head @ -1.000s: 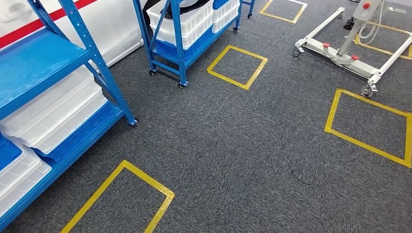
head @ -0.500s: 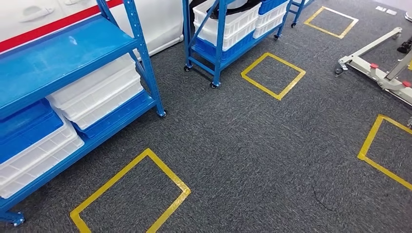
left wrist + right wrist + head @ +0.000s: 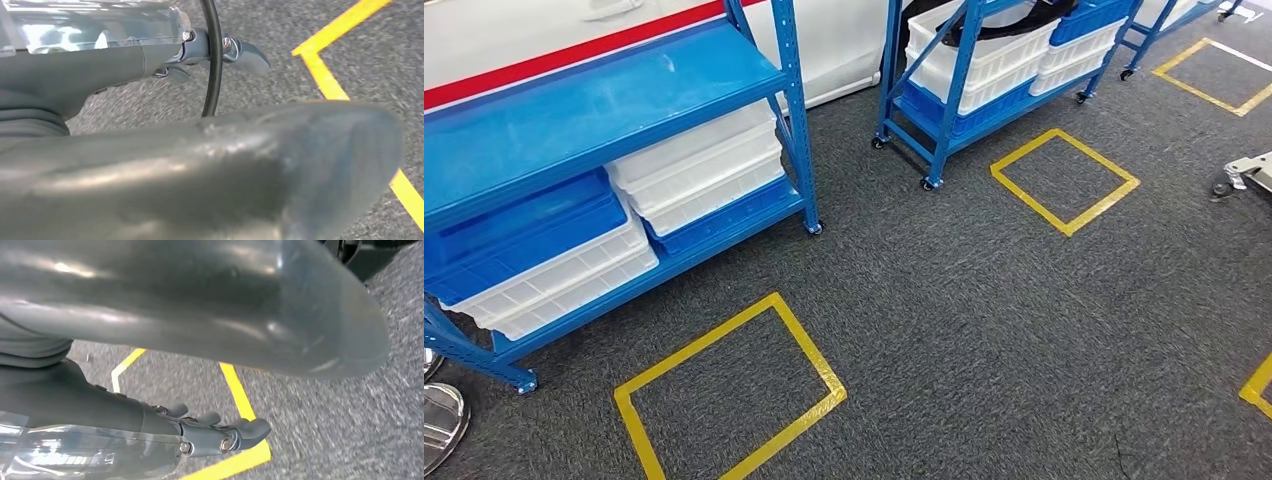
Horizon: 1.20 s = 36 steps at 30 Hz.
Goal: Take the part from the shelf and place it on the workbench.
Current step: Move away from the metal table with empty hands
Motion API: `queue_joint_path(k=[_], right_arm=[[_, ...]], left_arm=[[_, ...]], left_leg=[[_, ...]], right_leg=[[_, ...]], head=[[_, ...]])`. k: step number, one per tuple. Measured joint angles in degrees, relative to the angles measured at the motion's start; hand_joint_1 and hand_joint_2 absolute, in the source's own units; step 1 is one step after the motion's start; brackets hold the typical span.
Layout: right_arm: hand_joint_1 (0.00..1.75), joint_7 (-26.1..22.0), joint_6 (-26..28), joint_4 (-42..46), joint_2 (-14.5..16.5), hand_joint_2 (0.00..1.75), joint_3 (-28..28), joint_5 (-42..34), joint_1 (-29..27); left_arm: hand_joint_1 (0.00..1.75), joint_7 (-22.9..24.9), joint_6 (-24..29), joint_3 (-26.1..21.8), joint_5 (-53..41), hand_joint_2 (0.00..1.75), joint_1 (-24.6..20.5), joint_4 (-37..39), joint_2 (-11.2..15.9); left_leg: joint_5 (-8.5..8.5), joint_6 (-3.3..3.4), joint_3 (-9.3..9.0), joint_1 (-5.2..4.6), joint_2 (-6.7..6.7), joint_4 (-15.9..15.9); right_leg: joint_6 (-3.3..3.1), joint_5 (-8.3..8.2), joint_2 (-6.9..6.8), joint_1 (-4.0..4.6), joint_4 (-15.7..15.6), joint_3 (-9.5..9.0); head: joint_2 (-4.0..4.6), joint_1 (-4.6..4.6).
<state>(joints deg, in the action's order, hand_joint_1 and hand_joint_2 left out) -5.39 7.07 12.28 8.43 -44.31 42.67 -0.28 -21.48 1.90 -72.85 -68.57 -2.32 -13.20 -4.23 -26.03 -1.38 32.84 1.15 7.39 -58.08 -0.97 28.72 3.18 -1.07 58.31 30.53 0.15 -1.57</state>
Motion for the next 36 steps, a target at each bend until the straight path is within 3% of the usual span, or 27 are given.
queue_joint_path(k=[2, 3, 5, 6, 7, 8, 10, 12, 15, 17, 19, 21, 22, 23, 24, 25, 27, 29, 30, 31, 33, 35, 36], right_arm=[[0.00, -0.02, 0.01, -0.01, 0.04, 0.00, -0.04, 0.05, -0.19], [0.00, 0.01, 0.01, -0.01, 0.03, 0.00, -0.09, 0.05, -0.38], [0.00, 0.06, 0.01, -0.02, 0.03, 0.00, -0.24, 0.07, -0.65], [0.00, 0.09, 0.01, -0.02, 0.03, 0.00, -0.31, 0.09, -0.67], [0.00, 0.11, 0.00, -0.02, 0.04, 0.00, -0.37, 0.11, -0.63], [0.00, 0.14, -0.01, -0.02, 0.05, 0.00, -0.39, 0.14, -0.58], [0.00, 0.23, -0.01, -0.02, 0.10, 0.00, -0.43, 0.22, -0.51], [0.00, 0.36, -0.01, -0.01, 0.13, 0.00, -0.52, 0.33, -0.43], [0.00, 0.51, -0.01, 0.01, 0.11, 0.00, -0.67, 0.48, 0.03], [0.00, 0.62, -0.01, 0.02, 0.07, 0.00, -0.72, 0.57, 0.06], [0.00, 0.70, -0.09, 0.02, 0.03, 0.00, -0.77, 0.64, -0.10], [0.00, 0.89, -0.26, 0.02, 0.03, 0.00, -0.81, 0.79, -0.23], [0.00, 1.00, -0.33, 0.02, 0.03, 0.00, -0.84, 0.89, -0.30], [0.00, 1.11, -0.35, 0.02, 0.01, 0.00, -0.86, 0.98, -0.38], [0.00, 1.18, -0.39, 0.02, -0.03, 0.00, -0.87, 1.09, -0.44], [0.00, 1.21, -0.44, 0.02, -0.09, 0.00, -0.89, 1.16, -0.50], [0.00, 1.26, -0.60, 0.01, -0.18, 0.00, -1.01, 1.27, -0.62], [0.00, 1.28, -0.68, 0.01, -0.21, 0.00, -1.22, 1.34, -0.55], [0.00, 1.29, -0.68, 0.02, -0.21, 0.00, -1.31, 1.36, -0.42], [0.00, 1.29, -0.68, 0.02, -0.20, 0.00, -1.36, 1.38, -0.30], [0.00, 1.30, -0.67, 0.02, -0.20, 0.00, -1.46, 1.39, -0.33], [0.00, 1.31, -0.67, 0.02, -0.21, 0.00, -1.62, 1.39, -0.59], [0.00, 1.31, -0.67, 0.02, -0.21, 0.00, -1.68, 1.39, -0.70]], left_arm=[[0.00, -0.01, 0.03, -0.02, -0.01, 0.00, -0.06, 0.00, 0.01], [0.00, -0.02, 0.05, -0.02, 0.01, 0.00, -0.20, 0.00, 0.02], [0.00, -0.03, 0.07, -0.02, 0.01, 0.00, -0.39, 0.00, 0.03], [0.00, -0.03, 0.07, -0.02, 0.01, 0.00, -0.31, 0.00, 0.02], [0.00, -0.03, 0.08, -0.02, 0.01, 0.00, -0.17, 0.00, 0.01], [0.00, -0.03, 0.08, -0.02, 0.00, 0.00, -0.05, 0.00, 0.02], [0.00, -0.02, 0.09, -0.02, -0.01, 0.00, -0.07, -0.01, 0.07], [0.00, 0.00, 0.09, -0.03, -0.07, 0.00, -0.15, -0.02, 0.07], [0.00, 0.08, 0.10, -0.19, -0.20, 0.00, 0.17, -0.02, 0.04], [0.00, 0.16, 0.11, -0.28, -0.25, 0.00, 0.25, -0.02, -0.03], [0.00, 0.22, 0.12, -0.29, -0.32, 0.00, 0.10, -0.03, -0.10], [0.00, 0.27, 0.14, -0.31, -0.37, 0.00, 0.00, -0.03, -0.15], [0.00, 0.32, 0.15, -0.33, -0.38, 0.00, 0.02, -0.03, -0.18], [0.00, 0.37, 0.15, -0.35, -0.39, 0.00, 0.07, -0.03, -0.21], [0.00, 0.40, 0.16, -0.38, -0.41, 0.00, 0.12, -0.03, -0.26], [0.00, 0.40, 0.16, -0.39, -0.43, 0.00, 0.15, -0.03, -0.32], [0.00, 0.37, 0.16, -0.40, -0.45, 0.00, 0.10, -0.03, -0.45], [0.00, 0.30, 0.16, -0.43, -0.46, 0.00, 0.06, -0.04, -0.51], [0.00, 0.27, 0.15, -0.47, -0.47, 0.00, 0.13, -0.04, -0.52], [0.00, 0.25, 0.15, -0.55, -0.49, 0.00, 0.23, -0.04, -0.55], [0.00, 0.23, 0.16, -0.75, -0.54, 0.00, 0.36, -0.04, -0.65], [0.00, 0.22, 0.17, -0.90, -0.55, 0.00, 0.16, -0.04, -0.67], [0.00, 0.21, 0.17, -0.94, -0.55, 0.00, 0.04, -0.04, -0.67]], left_leg=[[-2.26, -0.44, 1.53, -0.08, -3.46, -3.36], [-4.22, -0.63, 3.10, -0.11, -5.35, -6.82], [-7.46, -0.97, 6.25, -0.03, -6.71, -13.96], [-7.76, -1.06, 6.80, -0.01, -6.90, -15.57], [-6.96, -1.07, 6.18, -0.01, -7.08, -14.83], [-5.32, -0.96, 4.45, -0.05, -7.50, -11.94], [-2.24, -0.24, -0.05, -0.41, -10.15, -3.89], [-1.25, 0.62, -2.10, -0.91, -11.88, 0.21], [-0.86, 1.56, -2.13, -0.96, -10.11, 0.94], [-0.13, 2.29, -2.51, -0.52, -8.74, 1.84], [0.27, 2.67, -2.49, -0.29, -7.59, 2.14], [0.32, 2.73, -2.31, -0.31, -6.42, 2.06], [0.31, 2.72, -2.29, -0.31, -5.67, 1.97], [0.27, 2.66, -2.30, -0.29, -4.82, 1.84], [0.19, 2.54, -2.34, -0.25, -3.88, 1.65], [0.05, 2.34, -2.35, -0.20, -2.97, 1.42], [-0.26, 1.70, -2.10, -0.25, -1.43, 0.81], [-0.27, 0.91, -1.57, -0.25, -0.28, 0.54], [-0.15, 0.49, -1.32, -0.16, 0.30, 0.60], [-0.15, 0.17, -1.17, -0.04, 0.44, 0.57], [-1.74, -0.25, 0.06, -0.09, -2.00, -1.77], [-5.60, -0.51, 3.34, -0.16, -5.62, -8.74], [-7.36, -0.68, 5.24, -0.11, -6.42, -12.76]], right_leg=[[-0.83, -0.25, -1.79, -0.09, -0.56, -0.22], [-1.09, -0.22, -2.77, 0.09, -0.64, -0.28], [-1.38, -0.06, -4.80, 0.43, -0.60, -0.25], [-1.43, 0.03, -5.76, 0.56, -0.59, -0.28], [-1.44, 0.13, -6.58, 0.63, -0.58, -0.35], [-1.38, 0.25, -7.36, 0.70, -0.58, -0.52], [-1.06, 0.59, -8.88, 0.91, -0.54, -1.00], [-0.51, 0.90, -10.13, 1.05, -0.50, -1.40], [0.45, 1.19, -11.14, 0.95, -0.65, -2.04], [0.99, 3.14, -8.20, 0.80, 1.84, -1.24], [1.26, 6.45, -4.47, 0.51, 7.46, 1.37], [1.50, 8.74, -3.52, 0.31, 13.36, 4.35], [1.61, 8.79, -3.41, 0.24, 15.05, 5.36], [1.69, 7.82, -3.34, 0.15, 15.07, 5.67], [1.73, 5.82, -3.16, 0.04, 13.03, 5.03], [1.74, 3.25, -2.53, -0.14, 9.30, 3.61], [1.65, 0.13, -0.03, -0.39, 2.48, 0.93], [1.35, -0.15, 1.07, -0.27, 0.44, 0.27], [1.03, -0.29, 0.39, -0.24, 0.36, 0.30], [0.64, -0.42, -0.33, -0.29, 0.21, 0.26], [-0.30, -0.67, -1.89, -0.42, -0.26, 0.13], [-0.90, -0.68, -3.63, -0.16, -0.45, 0.15], [-1.01, -0.63, -4.56, 0.02, -0.43, 0.19]], head=[[0.00, -0.03], [0.00, -0.05], [0.00, -0.07], [0.00, -0.07], [0.00, -0.07], [0.00, -0.07], [0.00, -0.06], [0.00, -0.05], [0.00, -0.05], [0.00, -0.03], [0.00, -0.01], [0.00, -0.01], [0.00, -0.01], [0.00, -0.01], [0.00, -0.01], [0.00, 0.00], [0.00, -0.01], [0.00, -0.02], [0.00, -0.02], [0.00, -0.02], [0.00, -0.03], [0.00, -0.04], [0.00, -0.03]])
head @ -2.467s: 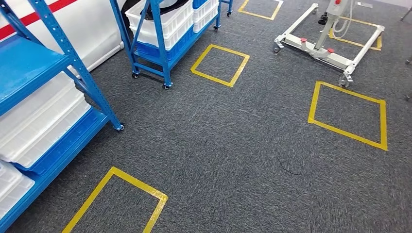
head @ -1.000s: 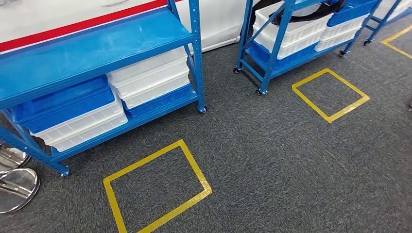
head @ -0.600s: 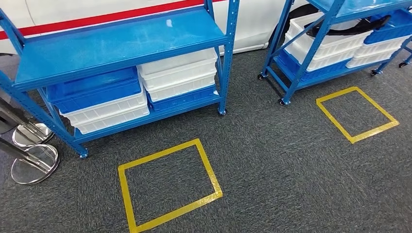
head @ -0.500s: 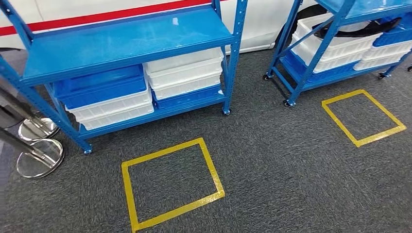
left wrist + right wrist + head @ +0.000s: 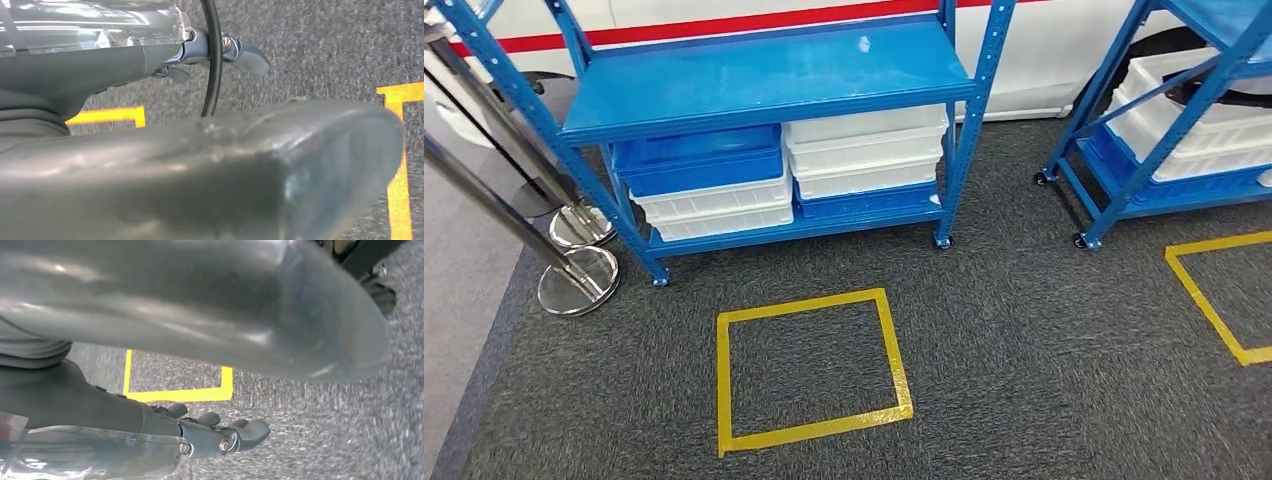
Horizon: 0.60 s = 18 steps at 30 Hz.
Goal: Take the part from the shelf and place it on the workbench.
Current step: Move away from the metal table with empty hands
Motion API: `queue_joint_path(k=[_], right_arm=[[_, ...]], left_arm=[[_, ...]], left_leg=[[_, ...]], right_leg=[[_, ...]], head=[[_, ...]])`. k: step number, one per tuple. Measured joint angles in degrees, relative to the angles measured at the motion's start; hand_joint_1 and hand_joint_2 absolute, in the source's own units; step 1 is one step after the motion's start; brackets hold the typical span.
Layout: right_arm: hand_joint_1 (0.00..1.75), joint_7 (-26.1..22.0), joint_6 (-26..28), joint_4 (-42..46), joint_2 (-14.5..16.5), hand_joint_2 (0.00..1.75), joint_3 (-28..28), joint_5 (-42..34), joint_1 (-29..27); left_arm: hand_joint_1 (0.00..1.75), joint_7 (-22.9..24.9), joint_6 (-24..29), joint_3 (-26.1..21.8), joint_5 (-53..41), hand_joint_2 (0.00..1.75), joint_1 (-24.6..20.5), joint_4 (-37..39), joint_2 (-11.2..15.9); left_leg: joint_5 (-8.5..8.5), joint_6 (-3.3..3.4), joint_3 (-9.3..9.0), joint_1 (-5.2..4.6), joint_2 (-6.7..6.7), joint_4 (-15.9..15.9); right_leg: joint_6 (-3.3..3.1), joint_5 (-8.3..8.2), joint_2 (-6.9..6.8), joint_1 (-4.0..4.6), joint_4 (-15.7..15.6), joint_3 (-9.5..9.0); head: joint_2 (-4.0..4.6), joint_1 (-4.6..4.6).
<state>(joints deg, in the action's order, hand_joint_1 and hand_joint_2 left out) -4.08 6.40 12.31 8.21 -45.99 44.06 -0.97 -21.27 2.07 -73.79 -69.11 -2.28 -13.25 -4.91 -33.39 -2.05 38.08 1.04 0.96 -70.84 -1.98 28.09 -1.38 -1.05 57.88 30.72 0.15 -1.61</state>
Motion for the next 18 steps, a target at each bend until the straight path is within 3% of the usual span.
queue_joint_path(k=[1, 2, 3, 4, 6, 7, 8, 10, 11, 13, 14, 16, 17, 18], right_arm=[[0.00, 0.00, 0.00, 0.00, 0.01, 0.00, -0.04, 0.00, -0.06], [0.00, 0.00, 0.00, 0.00, 0.01, 0.00, -0.07, 0.01, -0.05], [0.00, -0.01, -0.01, 0.00, 0.01, 0.00, -0.08, 0.02, -0.01], [0.00, -0.01, -0.01, 0.00, 0.01, 0.00, -0.08, 0.03, 0.03], [0.00, 0.00, -0.03, 0.00, 0.01, 0.00, -0.09, 0.05, 0.05], [0.00, 0.00, -0.08, 0.00, 0.01, 0.00, -0.12, 0.05, 0.07], [0.00, 0.01, -0.17, 0.00, 0.01, 0.00, -0.20, -0.06, 0.15], [0.00, 0.02, -0.48, 0.00, 0.01, 0.00, -0.60, -0.58, 0.51], [0.00, 0.02, -0.60, 0.00, -0.01, 0.00, -0.86, -0.91, 0.63], [0.00, 0.03, -0.70, 0.00, -0.03, 0.00, -1.42, -1.25, 0.67], [0.00, 0.04, -0.70, 0.00, -0.04, 0.00, -1.66, -1.26, 0.58], [0.00, 0.04, -0.72, 0.00, -0.04, 0.00, -1.98, -1.05, 0.39], [0.00, 0.04, -0.72, 0.00, -0.04, 0.00, -2.12, -0.91, 0.29], [0.00, 0.04, -0.71, 0.00, -0.06, 0.00, -2.26, -0.78, 0.21]], left_arm=[[0.00, 0.00, -0.02, -0.05, -0.01, 0.00, -0.03, 0.00, -0.01], [0.00, -0.01, -0.04, -0.10, -0.01, 0.00, 0.05, 0.00, -0.04], [0.00, -0.02, -0.07, -0.15, -0.01, 0.00, 0.15, 0.00, -0.07], [0.00, -0.05, -0.09, -0.19, -0.01, 0.00, 0.23, 0.00, -0.07], [0.00, -0.18, -0.11, -0.21, 0.00, 0.00, 0.12, -0.01, -0.05], [0.00, -0.33, -0.15, -0.21, -0.02, 0.00, 0.01, -0.02, -0.05], [0.00, -0.54, -0.23, -0.22, -0.03, 0.00, -0.02, -0.02, -0.05], [0.00, -0.94, -0.50, -0.27, -0.06, 0.00, 0.22, -0.02, -0.07], [0.00, -1.08, -0.63, -0.30, -0.07, 0.00, 0.36, -0.02, -0.08], [0.00, -1.21, -0.82, -0.32, -0.08, 0.00, 0.27, -0.02, -0.11], [0.00, -1.25, -0.86, -0.33, -0.10, 0.00, 0.13, -0.02, -0.13], [0.00, -1.27, -0.88, -0.35, -0.21, 0.00, -0.04, -0.02, -0.13], [0.00, -1.26, -0.89, -0.37, -0.28, 0.00, -0.02, -0.02, -0.13], [0.00, -1.25, -0.91, -0.39, -0.34, 0.00, 0.03, -0.02, -0.13]], left_leg=[[-0.96, -0.11, 1.31, 0.05, -0.39, -2.93], [-0.77, -0.14, 1.57, 0.07, -0.57, -3.78], [0.50, -0.07, 0.61, 0.07, -0.78, -2.21], [2.46, 0.15, -1.47, 0.00, -1.41, 1.49], [5.47, 0.91, -5.87, -0.44, -4.08, 9.71], [6.10, 1.30, -7.08, -0.70, -5.04, 12.08], [6.17, 1.61, -7.40, -0.92, -5.41, 12.97], [6.51, 2.20, -7.32, -0.87, -4.26, 13.25], [6.78, 2.55, -7.43, -0.72, -3.80, 13.60], [7.27, 3.31, -7.66, -0.37, -2.89, 14.26], [7.31, 3.52, -7.53, -0.41, -2.46, 14.33], [7.27, 3.73, -7.39, -0.44, -1.54, 14.29], [7.20, 3.73, -7.47, -0.45, -1.10, 14.25], [7.09, 3.65, -7.64, -0.44, -0.70, 14.20]], right_leg=[[-0.07, 0.06, -0.91, 0.14, 0.01, 0.01], [-0.09, 0.14, -1.76, 0.25, 0.03, -0.01], [-0.07, 0.23, -2.56, 0.32, 0.05, -0.11], [0.00, 0.35, -3.33, 0.38, 0.07, -0.29], [0.38, 0.67, -4.73, 0.59, 0.14, -0.70], [0.68, 0.81, -5.33, 0.69, 0.17, -0.87], [1.00, 0.90, -5.84, 0.76, 0.18, -1.00], [1.69, 0.98, -6.49, 0.76, 0.09, -1.31], [2.03, 1.33, -5.73, 0.68, 0.37, -1.35], [2.55, 3.76, -2.21, 0.47, 3.87, 0.15], [2.67, 5.61, -0.29, 0.34, 7.34, 1.86], [2.81, 8.33, 1.21, 0.25, 14.70, 5.79], [2.87, 8.20, 1.31, 0.22, 16.40, 6.92], [2.92, 6.87, 1.32, 0.16, 15.87, 7.01]], head=[[0.00, 0.00], [0.00, 0.00], [0.00, 0.01], [0.00, 0.00], [0.00, 0.01], [0.00, 0.00], [0.00, 0.01], [0.00, 0.00], [0.00, 0.02], [0.00, 0.04], [0.00, 0.05], [0.00, 0.05], [0.00, 0.05], [0.00, 0.04]])
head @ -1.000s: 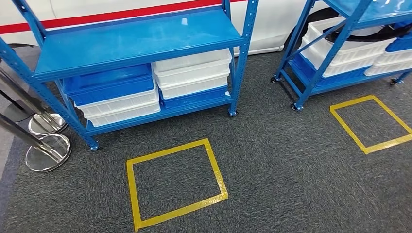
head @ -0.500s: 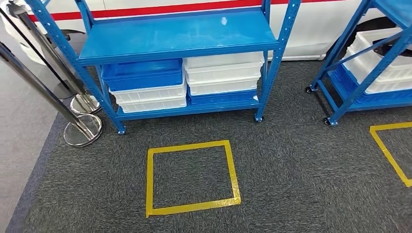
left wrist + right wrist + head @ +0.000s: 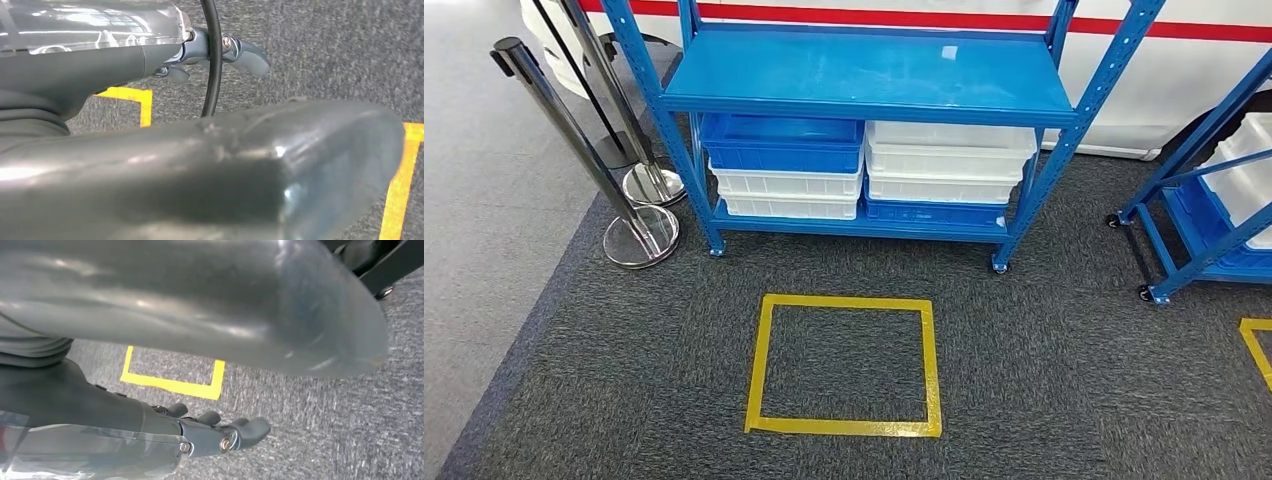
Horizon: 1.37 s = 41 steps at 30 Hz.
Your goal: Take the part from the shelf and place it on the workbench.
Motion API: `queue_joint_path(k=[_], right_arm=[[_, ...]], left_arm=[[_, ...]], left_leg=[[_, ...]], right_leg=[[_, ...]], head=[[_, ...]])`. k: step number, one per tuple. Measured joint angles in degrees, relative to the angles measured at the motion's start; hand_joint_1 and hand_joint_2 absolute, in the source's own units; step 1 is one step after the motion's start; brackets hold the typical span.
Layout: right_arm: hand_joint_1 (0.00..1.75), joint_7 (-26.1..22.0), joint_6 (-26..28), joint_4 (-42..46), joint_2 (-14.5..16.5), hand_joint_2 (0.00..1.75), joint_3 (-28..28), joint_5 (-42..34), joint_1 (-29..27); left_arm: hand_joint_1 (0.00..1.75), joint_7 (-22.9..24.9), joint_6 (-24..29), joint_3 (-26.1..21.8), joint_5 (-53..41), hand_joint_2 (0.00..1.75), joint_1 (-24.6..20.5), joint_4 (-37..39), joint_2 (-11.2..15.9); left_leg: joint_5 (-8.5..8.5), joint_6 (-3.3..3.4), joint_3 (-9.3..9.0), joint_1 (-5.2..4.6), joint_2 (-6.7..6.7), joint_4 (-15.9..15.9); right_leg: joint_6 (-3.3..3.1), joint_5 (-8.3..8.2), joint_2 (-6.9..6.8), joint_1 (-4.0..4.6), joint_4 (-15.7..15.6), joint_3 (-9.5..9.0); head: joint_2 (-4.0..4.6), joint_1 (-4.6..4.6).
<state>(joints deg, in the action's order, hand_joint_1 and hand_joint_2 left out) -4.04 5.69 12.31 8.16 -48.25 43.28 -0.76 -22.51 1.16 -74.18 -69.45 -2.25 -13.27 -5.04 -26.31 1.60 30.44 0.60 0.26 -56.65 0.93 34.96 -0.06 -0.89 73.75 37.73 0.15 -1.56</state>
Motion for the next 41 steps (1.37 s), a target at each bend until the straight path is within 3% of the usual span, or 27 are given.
queue_joint_path(k=[2, 4, 8, 10, 13, 14, 15, 17, 19, 21, 24, 26, 28, 29, 30, 31, 33, 35, 39, 41], right_arm=[[0.00, 0.00, 0.01, 0.00, -0.09, 0.00, -0.32, 0.11, -0.10], [0.00, 0.00, 0.01, 0.00, -0.16, 0.00, -0.62, 0.13, -0.10], [0.00, 0.00, -0.12, 0.00, -0.11, 0.00, -0.87, 0.14, 0.10], [0.00, 0.00, -0.31, 0.00, -0.05, 0.00, -0.93, 0.15, 0.02], [0.00, 0.00, -0.49, 0.00, -0.05, 0.00, -1.05, 0.15, -0.11], [0.00, 0.00, -0.57, 0.00, -0.05, 0.00, -1.08, 0.15, -0.12], [0.00, 0.00, -0.66, 0.00, -0.05, 0.00, -1.10, 0.15, -0.12], [0.00, 0.00, -0.85, 0.00, -0.03, 0.00, -1.11, 0.15, -0.10], [0.00, -0.03, -1.16, -0.05, 0.08, 0.00, -1.13, 0.20, -0.10], [0.00, -0.12, -1.46, -0.10, 0.16, 0.00, -1.14, 0.36, -0.05], [0.00, -0.23, -1.58, -0.08, 0.10, 0.00, -1.14, 0.60, 0.05], [0.00, -0.24, -1.58, -0.07, 0.06, 0.00, -1.14, 0.67, 0.13], [0.00, -0.24, -1.58, -0.07, 0.06, 0.00, -1.14, 0.71, 0.20], [0.00, -0.24, -1.58, -0.07, 0.06, 0.00, -1.14, 0.73, 0.19], [0.00, -0.24, -1.58, -0.07, 0.05, 0.00, -1.14, 0.74, 0.13], [0.00, -0.24, -1.58, -0.07, 0.04, 0.00, -1.14, 0.74, 0.04], [0.00, -0.24, -1.58, -0.07, -0.01, 0.00, -1.15, 0.74, -0.24], [0.00, -0.24, -1.58, -0.08, -0.05, 0.00, -1.16, 0.74, -0.32], [0.00, -0.24, -1.58, -0.07, 0.03, 0.00, -1.16, 0.74, -0.21], [0.00, -0.24, -1.58, -0.07, 0.08, 0.00, -1.16, 0.76, -0.24]], left_arm=[[0.00, 0.02, -0.02, -0.02, -0.07, 0.00, 0.06, 0.00, -0.06], [0.00, 0.02, -0.03, -0.03, -0.10, 0.00, 0.02, 0.00, -0.12], [0.00, 0.04, -0.03, -0.05, -0.13, 0.00, 0.01, 0.00, -0.17], [0.00, 0.05, -0.03, -0.04, -0.16, 0.00, -0.02, 0.00, -0.27], [0.00, 0.14, -0.03, -0.06, -0.17, 0.00, 0.03, 0.00, -0.28], [0.00, 0.17, -0.03, -0.06, -0.17, 0.00, 0.11, 0.00, -0.28], [0.00, 0.20, -0.03, -0.05, -0.19, 0.00, 0.20, 0.00, -0.28], [0.00, 0.21, -0.03, -0.05, -0.22, 0.00, 0.31, -0.01, -0.29], [0.00, 0.21, -0.03, -0.08, -0.29, 0.00, 0.30, -0.02, -0.21], [0.00, 0.26, -0.03, -0.09, -0.34, 0.00, 0.27, -0.03, -0.14], [0.00, 0.32, -0.03, -0.09, -0.36, 0.00, 0.40, -0.04, -0.16], [0.00, 0.33, -0.03, -0.09, -0.36, 0.00, 0.42, -0.04, -0.18], [0.00, 0.33, -0.03, -0.09, -0.37, 0.00, 0.37, -0.04, -0.22], [0.00, 0.34, -0.03, -0.10, -0.38, 0.00, 0.38, -0.04, -0.24], [0.00, 0.34, -0.03, -0.10, -0.38, 0.00, 0.43, -0.04, -0.25], [0.00, 0.35, -0.03, -0.11, -0.38, 0.00, 0.49, -0.04, -0.26], [0.00, 0.35, -0.03, -0.12, -0.38, 0.00, 0.60, -0.04, -0.30], [0.00, 0.35, -0.03, -0.16, -0.39, 0.00, 0.54, -0.04, -0.32], [0.00, 0.34, -0.03, -0.20, -0.42, 0.00, 0.30, -0.05, -0.35], [0.00, 0.35, -0.03, -0.20, -0.45, 0.00, 0.21, -0.05, -0.43]], left_leg=[[-0.43, -0.37, -0.41, 0.04, 0.71, -0.22], [-1.13, -1.08, -0.46, -0.18, 1.16, -0.74], [-1.98, -2.46, -0.65, -0.15, 1.26, -1.11], [-3.60, -3.03, 0.43, 0.02, 0.78, -4.05], [-7.91, -3.55, 6.69, 0.12, 0.22, -15.32], [-8.07, -3.58, 8.38, 0.12, 0.18, -17.74], [-7.02, -3.48, 9.08, 0.11, 0.16, -18.03], [-2.15, -2.85, 7.36, -0.03, 0.10, -12.27], [0.99, -1.80, 4.66, -0.55, -0.22, -5.45], [0.85, -0.98, 3.59, -1.03, -0.45, -2.82], [0.50, -0.08, 2.01, -0.71, -0.12, -1.22], [0.24, 0.51, 0.69, -0.48, 0.02, -0.45], [-0.34, 0.83, 0.06, -0.48, 0.10, -0.36], [-0.72, 0.83, -0.34, -0.48, 0.17, -0.37], [-1.17, 0.75, -0.89, -0.46, 0.27, -0.37], [-1.67, 0.58, -1.58, -0.42, 0.38, -0.38], [-2.79, 0.05, -2.94, -0.36, 0.56, -0.42], [-3.85, -0.68, -3.53, -0.44, 0.66, -0.57], [-4.52, -1.99, -4.20, -0.46, 0.57, -1.97], [-4.97, -2.34, -3.10, -0.32, 0.38, -4.69]], right_leg=[[-0.02, -4.74, 0.08, -0.23, -6.85, -2.61], [-0.20, -7.27, 0.30, -0.27, -13.40, -5.35], [-1.50, -6.83, 0.33, -0.05, -15.03, -6.25], [-2.28, -6.67, 0.10, -0.20, -15.37, -6.84], [-2.85, -5.90, -0.19, -0.04, -15.42, -7.66], [-2.87, -5.53, -0.21, 0.04, -15.41, -8.05], [-2.84, -5.12, -0.21, 0.10, -15.40, -8.55], [-2.71, -4.18, -0.24, 0.22, -15.43, -9.86], [-2.31, -3.27, -0.32, 0.37, -15.51, -10.82], [-1.63, -2.98, -0.40, 0.38, -15.73, -11.19], [-0.70, -3.17, -0.44, 0.31, -14.34, -11.48], [-0.33, -1.70, -0.21, 0.19, -9.45, -8.87], [0.11, 1.05, -0.06, 0.07, -2.65, -3.94], [0.33, 1.86, -0.05, 0.00, -0.49, -1.85], [0.50, 1.58, -0.06, -0.08, -0.04, -0.57], [0.58, 0.00, -0.06, -0.18, -1.54, -0.30], [0.53, -5.67, -0.05, -0.37, -8.33, -1.63], [0.04, -8.60, -0.03, -0.20, -13.25, -2.67], [-1.60, -8.45, 0.02, -0.20, -14.53, -3.88], [-2.17, -8.12, -0.10, -0.33, -14.83, -4.91]], head=[[0.00, 0.01], [0.00, 0.00], [0.00, -0.01], [0.00, -0.02], [0.00, -0.03], [0.00, -0.03], [0.00, -0.03], [0.00, -0.03], [0.00, -0.03], [0.00, -0.04], [0.00, -0.04], [0.00, -0.03], [0.00, -0.04], [0.00, -0.04], [0.00, -0.04], [0.00, -0.04], [0.00, -0.04], [0.00, -0.04], [0.00, -0.05], [0.00, -0.07]])
